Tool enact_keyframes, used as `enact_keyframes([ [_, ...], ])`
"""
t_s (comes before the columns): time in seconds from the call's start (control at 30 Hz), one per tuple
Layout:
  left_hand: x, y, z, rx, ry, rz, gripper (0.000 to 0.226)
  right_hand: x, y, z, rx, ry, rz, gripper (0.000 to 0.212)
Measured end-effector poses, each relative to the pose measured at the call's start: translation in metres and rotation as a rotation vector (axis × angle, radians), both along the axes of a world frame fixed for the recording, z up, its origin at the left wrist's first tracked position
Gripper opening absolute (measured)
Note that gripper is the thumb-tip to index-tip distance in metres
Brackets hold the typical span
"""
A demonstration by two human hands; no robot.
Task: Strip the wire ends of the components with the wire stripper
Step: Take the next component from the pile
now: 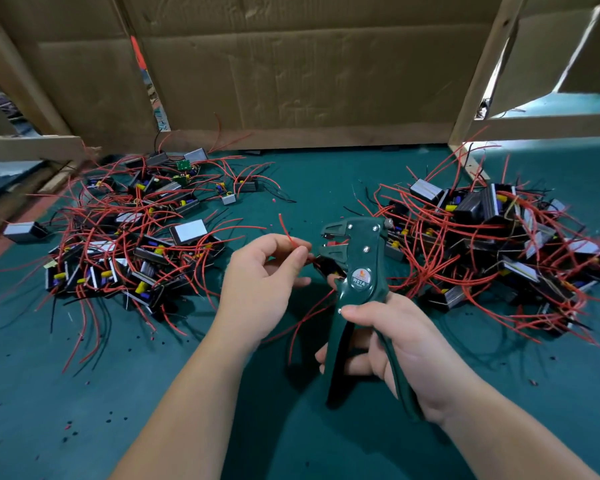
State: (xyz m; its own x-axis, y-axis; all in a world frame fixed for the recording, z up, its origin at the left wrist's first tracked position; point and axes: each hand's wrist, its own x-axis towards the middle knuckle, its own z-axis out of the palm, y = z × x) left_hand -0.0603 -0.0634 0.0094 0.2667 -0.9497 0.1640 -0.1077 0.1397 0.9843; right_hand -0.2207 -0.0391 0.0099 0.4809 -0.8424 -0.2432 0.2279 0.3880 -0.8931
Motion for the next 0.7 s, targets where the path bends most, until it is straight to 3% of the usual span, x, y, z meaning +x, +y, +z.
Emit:
enact_keyframes([
  [0.17, 0.006, -0.003, -0.002, -0.028, -0.059, 0.181, 0.017, -0.005, -0.001, 0.001, -0.028, -0.009, 0.047, 0.052],
  [0.3, 0.008, -0.003, 0.001, 0.094, 0.155, 0.07, 0.01, -0.001, 0.0, 0.002, -0.032, -0.064, 0.099, 0.039],
  [0.43, 0.005, -0.001, 0.007, 0.119, 0.162, 0.084, 0.009, -0.002, -0.001, 0.002, -0.047, -0.067, 0.128, 0.049],
  [0.5, 0.009, 0.0, 0.006, 0.037, -0.034, 0.193, 0.012, -0.003, -0.004, 0.005, -0.132, -0.126, 0.029, 0.055],
  [0.6, 0.021, 0.002, 0.004, -0.096, -0.605, 0.336, 0.034, -0.011, -0.012, 0.013, -0.272, -0.266, -0.247, 0.045],
  [0.7, 0.025, 0.002, 0.0, 0.046, -0.867, 0.436, 0.04, -0.02, -0.017, 0.015, -0.263, -0.29, -0.309, 0.034],
])
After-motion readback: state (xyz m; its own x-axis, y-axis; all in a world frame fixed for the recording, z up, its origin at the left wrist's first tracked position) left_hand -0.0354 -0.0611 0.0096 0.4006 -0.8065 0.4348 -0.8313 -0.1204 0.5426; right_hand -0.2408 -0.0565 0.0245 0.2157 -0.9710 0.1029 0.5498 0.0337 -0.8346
